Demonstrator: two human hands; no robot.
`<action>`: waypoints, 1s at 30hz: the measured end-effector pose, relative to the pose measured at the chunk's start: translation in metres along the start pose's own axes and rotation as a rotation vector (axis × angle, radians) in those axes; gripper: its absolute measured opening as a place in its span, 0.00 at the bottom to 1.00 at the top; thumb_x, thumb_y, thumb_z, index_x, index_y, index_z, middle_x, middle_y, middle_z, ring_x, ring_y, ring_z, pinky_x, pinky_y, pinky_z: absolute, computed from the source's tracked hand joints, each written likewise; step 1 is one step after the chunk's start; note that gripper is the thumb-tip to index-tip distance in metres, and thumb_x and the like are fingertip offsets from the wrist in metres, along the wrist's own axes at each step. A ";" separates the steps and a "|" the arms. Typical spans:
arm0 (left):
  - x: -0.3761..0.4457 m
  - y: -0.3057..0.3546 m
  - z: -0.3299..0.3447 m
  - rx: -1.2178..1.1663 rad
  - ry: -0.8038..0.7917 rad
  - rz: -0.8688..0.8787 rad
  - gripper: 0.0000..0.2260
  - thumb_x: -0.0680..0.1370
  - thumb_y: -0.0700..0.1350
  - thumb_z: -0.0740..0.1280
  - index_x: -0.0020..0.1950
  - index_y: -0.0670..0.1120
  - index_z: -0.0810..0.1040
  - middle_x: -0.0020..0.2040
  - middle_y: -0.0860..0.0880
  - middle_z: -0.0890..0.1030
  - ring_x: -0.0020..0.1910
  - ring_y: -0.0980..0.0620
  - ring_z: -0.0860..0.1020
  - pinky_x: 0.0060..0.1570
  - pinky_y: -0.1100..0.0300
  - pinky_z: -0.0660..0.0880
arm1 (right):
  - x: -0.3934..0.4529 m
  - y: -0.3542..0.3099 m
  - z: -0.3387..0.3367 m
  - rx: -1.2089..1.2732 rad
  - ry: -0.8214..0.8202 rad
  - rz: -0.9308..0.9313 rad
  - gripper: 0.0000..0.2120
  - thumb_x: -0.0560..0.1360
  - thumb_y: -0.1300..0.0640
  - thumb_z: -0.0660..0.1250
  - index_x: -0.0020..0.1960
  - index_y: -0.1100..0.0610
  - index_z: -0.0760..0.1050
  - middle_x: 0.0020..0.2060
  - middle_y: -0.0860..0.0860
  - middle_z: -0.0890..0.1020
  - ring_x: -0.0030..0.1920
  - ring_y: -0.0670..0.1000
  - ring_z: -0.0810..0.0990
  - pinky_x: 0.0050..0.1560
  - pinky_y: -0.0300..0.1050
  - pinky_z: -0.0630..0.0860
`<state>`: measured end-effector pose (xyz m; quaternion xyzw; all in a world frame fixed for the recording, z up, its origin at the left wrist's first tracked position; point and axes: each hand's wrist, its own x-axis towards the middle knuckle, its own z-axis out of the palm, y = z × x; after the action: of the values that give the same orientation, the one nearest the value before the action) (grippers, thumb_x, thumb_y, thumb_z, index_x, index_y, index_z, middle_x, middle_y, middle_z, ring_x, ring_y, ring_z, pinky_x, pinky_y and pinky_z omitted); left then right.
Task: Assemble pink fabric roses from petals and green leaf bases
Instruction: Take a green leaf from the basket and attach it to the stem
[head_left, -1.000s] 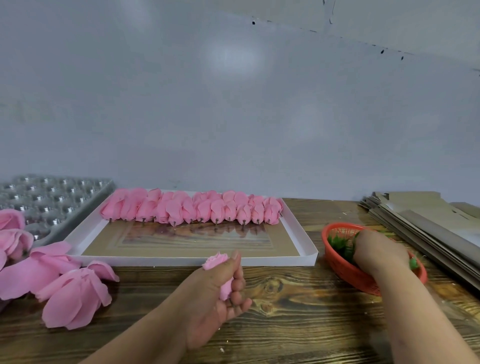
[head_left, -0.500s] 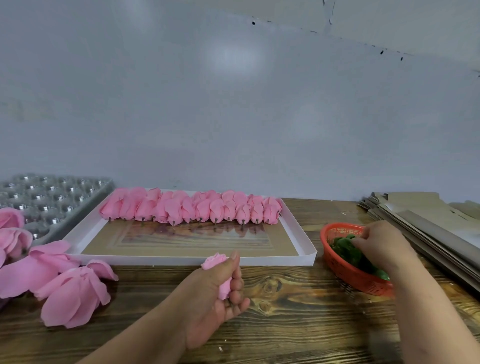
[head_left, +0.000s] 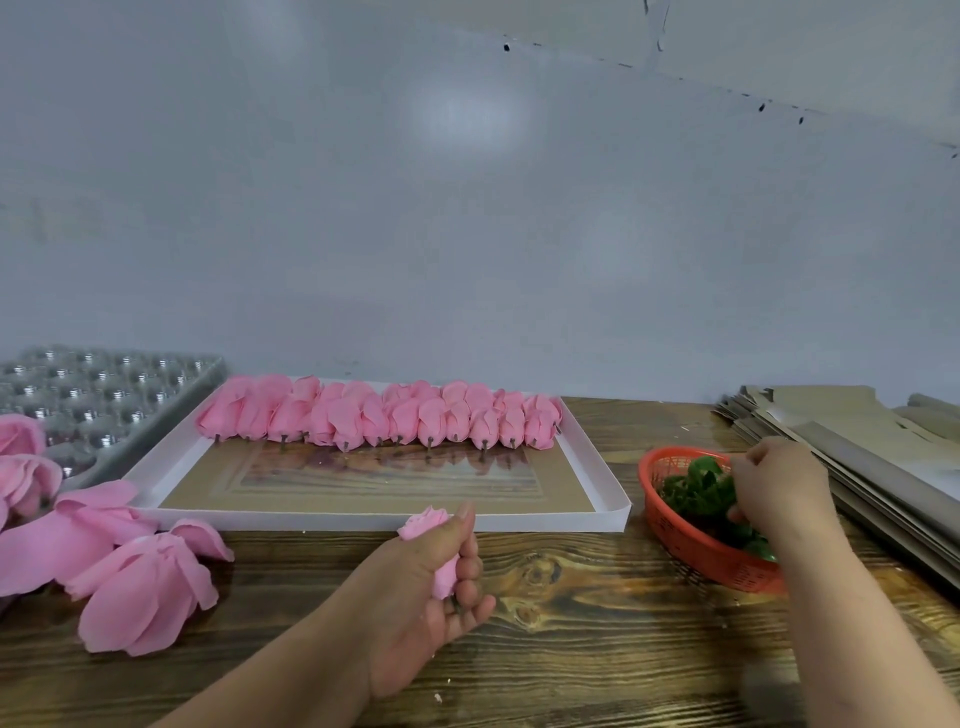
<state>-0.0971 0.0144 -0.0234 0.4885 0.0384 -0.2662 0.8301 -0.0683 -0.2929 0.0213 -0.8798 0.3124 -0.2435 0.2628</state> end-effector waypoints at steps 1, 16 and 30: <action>0.000 0.000 0.000 -0.001 0.001 0.000 0.11 0.68 0.49 0.71 0.32 0.44 0.76 0.28 0.48 0.71 0.24 0.55 0.69 0.39 0.55 0.77 | 0.000 0.001 0.000 0.016 0.040 -0.005 0.05 0.78 0.61 0.60 0.47 0.62 0.73 0.33 0.59 0.80 0.27 0.52 0.80 0.28 0.39 0.70; 0.000 -0.002 0.000 -0.006 0.012 -0.005 0.12 0.68 0.50 0.71 0.30 0.44 0.76 0.28 0.48 0.71 0.23 0.55 0.68 0.39 0.55 0.77 | -0.017 -0.006 -0.005 -0.294 -0.529 -0.101 0.07 0.73 0.64 0.66 0.47 0.54 0.79 0.46 0.51 0.78 0.47 0.51 0.75 0.48 0.46 0.70; 0.002 -0.002 -0.004 0.001 -0.011 -0.006 0.13 0.70 0.50 0.70 0.28 0.45 0.77 0.28 0.49 0.71 0.24 0.55 0.69 0.41 0.55 0.77 | -0.015 -0.011 -0.003 -0.479 -0.654 -0.212 0.11 0.77 0.58 0.60 0.56 0.54 0.78 0.42 0.46 0.77 0.40 0.42 0.74 0.32 0.33 0.65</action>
<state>-0.0954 0.0156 -0.0279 0.4871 0.0350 -0.2715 0.8294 -0.0763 -0.2761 0.0266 -0.9743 0.1679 0.1026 0.1098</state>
